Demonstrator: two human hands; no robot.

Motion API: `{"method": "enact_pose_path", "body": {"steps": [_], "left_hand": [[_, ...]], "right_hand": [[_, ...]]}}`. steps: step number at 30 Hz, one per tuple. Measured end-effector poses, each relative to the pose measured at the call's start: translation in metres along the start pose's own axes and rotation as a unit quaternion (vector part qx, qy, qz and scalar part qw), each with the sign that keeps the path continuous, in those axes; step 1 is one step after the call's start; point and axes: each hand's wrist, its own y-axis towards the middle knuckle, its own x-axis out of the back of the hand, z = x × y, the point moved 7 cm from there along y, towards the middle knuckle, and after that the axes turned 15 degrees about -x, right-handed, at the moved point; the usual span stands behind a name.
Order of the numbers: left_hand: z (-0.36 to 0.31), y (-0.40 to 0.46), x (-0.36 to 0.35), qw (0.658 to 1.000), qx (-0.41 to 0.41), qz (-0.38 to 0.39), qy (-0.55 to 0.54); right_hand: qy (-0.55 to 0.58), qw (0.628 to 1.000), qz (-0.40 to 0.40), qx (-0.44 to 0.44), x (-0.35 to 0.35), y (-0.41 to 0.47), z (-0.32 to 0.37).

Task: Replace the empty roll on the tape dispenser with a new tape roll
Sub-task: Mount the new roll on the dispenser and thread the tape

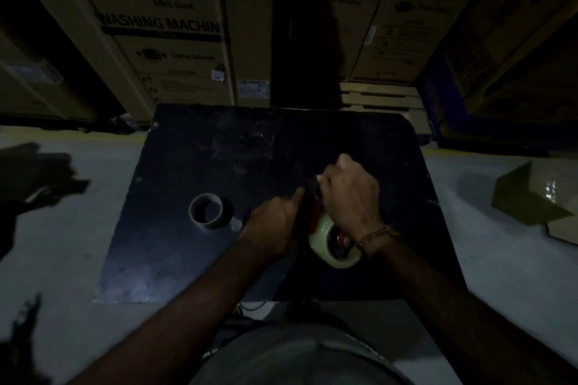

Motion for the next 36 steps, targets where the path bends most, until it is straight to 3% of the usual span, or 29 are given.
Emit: {"method": "enact_pose_path", "body": {"steps": [4,8,12,18,21,24,27,31,36], "left_hand": [[-0.003,0.001,-0.003,0.996,-0.01,0.039,0.081],[-0.005,0.0,-0.008,0.998,-0.014,0.044,0.032],[-0.012,0.005,-0.001,0.997,-0.005,0.037,0.073],[-0.023,-0.005,-0.015,0.983,-0.045,0.111,0.141],[-0.012,-0.019,-0.036,0.994,-0.032,0.084,0.057],[-0.009,-0.023,-0.038,0.994,-0.064,0.053,0.072],[-0.007,-0.024,-0.028,0.991,-0.078,0.052,0.098],[-0.006,-0.028,-0.02,0.992,-0.064,0.04,0.097],[0.002,-0.029,-0.016,0.996,-0.04,0.009,0.082]], "right_hand": [[0.045,0.996,0.042,-0.058,0.007,0.016,-0.01],[0.059,0.991,0.044,-0.115,0.006,0.03,-0.02],[0.16,0.958,0.092,-0.22,-0.005,0.037,-0.041],[0.221,0.939,-0.023,-0.263,0.032,0.074,-0.071],[0.223,0.94,0.046,-0.252,0.026,0.091,-0.084],[0.232,0.925,0.074,-0.291,0.017,0.086,-0.098],[0.281,0.878,0.106,-0.372,0.001,0.081,-0.116],[0.439,0.738,0.208,-0.469,-0.027,0.068,-0.127],[0.483,0.661,0.244,-0.52,-0.031,0.053,-0.14]]}}
